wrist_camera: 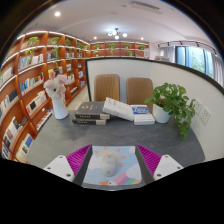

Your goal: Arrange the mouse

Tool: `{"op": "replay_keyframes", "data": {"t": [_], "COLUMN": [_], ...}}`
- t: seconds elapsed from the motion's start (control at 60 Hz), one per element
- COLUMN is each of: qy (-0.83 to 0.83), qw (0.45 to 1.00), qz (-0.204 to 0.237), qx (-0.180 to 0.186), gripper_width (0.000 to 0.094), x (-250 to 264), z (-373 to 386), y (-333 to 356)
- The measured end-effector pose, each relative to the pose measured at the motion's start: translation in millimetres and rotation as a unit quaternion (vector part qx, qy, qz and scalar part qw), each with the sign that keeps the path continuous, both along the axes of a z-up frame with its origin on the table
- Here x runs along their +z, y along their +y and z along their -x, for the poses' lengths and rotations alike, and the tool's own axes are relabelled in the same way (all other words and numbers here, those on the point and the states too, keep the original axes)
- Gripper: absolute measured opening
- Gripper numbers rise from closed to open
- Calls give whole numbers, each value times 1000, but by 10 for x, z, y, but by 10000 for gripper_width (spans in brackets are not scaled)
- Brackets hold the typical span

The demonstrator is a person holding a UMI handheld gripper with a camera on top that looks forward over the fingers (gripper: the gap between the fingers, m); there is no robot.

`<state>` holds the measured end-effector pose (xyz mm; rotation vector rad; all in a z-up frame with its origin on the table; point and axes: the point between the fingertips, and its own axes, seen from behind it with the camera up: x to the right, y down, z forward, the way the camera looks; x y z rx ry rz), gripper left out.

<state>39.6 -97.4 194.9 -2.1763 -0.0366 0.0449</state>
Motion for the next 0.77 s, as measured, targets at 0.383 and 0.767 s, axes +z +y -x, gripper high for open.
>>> {"op": "replay_keyframes", "data": {"t": [0.383, 0.767], "qy": [0, 12], "qw": [1000, 999], "qz": [-31, -32], "qx": [-2, -17], "gripper_width": [861, 858], "x": [567, 604], "z": [-215, -410], "y": [-744, -1013]}}
